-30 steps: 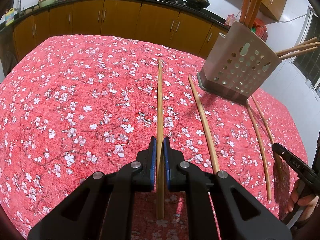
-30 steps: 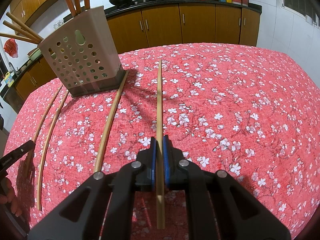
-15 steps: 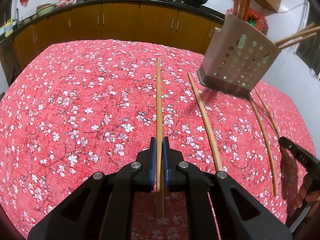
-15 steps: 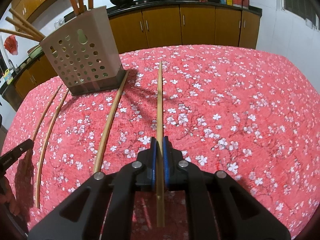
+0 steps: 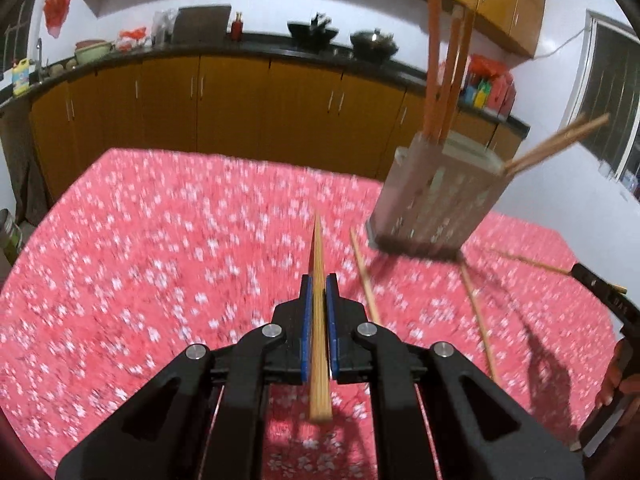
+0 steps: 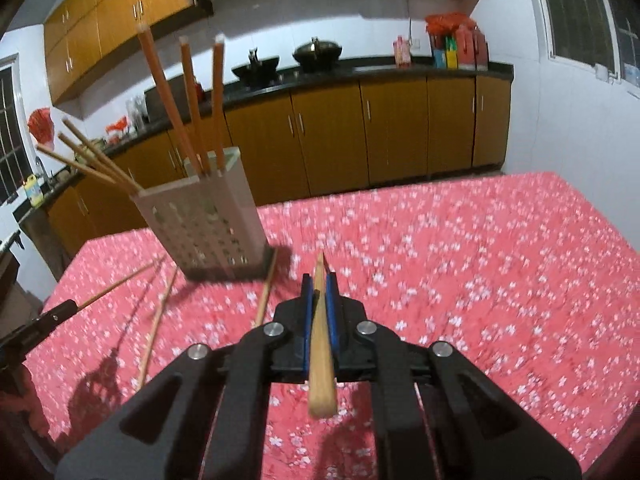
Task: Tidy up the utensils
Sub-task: 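Carry the chopsticks over the holder and open both tools to drop them in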
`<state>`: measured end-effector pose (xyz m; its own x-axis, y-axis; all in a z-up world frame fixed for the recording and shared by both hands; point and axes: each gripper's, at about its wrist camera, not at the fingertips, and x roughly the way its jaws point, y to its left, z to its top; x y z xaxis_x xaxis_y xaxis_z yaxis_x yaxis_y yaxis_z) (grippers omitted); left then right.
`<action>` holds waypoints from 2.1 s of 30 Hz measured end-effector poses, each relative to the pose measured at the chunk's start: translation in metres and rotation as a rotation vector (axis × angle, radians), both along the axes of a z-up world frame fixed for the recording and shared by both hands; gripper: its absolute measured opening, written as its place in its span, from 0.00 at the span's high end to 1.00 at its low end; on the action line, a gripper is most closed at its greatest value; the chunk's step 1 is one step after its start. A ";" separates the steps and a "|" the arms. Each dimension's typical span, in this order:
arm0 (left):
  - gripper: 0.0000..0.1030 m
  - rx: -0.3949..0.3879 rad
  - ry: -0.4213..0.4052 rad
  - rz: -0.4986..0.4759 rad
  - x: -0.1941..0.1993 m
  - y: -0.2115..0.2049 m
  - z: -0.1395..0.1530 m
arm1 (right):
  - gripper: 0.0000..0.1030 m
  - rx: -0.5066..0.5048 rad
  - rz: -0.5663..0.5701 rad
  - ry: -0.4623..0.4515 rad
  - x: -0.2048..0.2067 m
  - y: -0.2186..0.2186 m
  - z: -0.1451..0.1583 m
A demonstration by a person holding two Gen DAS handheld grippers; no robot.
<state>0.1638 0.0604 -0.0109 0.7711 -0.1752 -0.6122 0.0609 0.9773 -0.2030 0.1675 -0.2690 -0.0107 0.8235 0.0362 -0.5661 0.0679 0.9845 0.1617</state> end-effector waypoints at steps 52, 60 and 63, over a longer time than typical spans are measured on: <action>0.67 -0.077 -0.455 -0.002 0.049 -0.073 0.145 | 0.78 0.038 0.133 -0.454 0.053 0.062 0.140; 0.67 -0.143 -0.510 0.009 0.007 -0.043 0.157 | 0.73 0.070 0.085 -0.461 -0.003 0.030 0.139; 0.67 -0.172 -0.505 0.020 -0.010 -0.028 0.151 | 0.73 0.069 0.041 -0.389 -0.015 0.016 0.115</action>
<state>0.1535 0.0320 0.1402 0.9665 -0.2224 -0.1280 0.1739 0.9345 -0.3107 0.1530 -0.2531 0.1048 0.9731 0.1003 -0.2073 -0.0503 0.9709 0.2340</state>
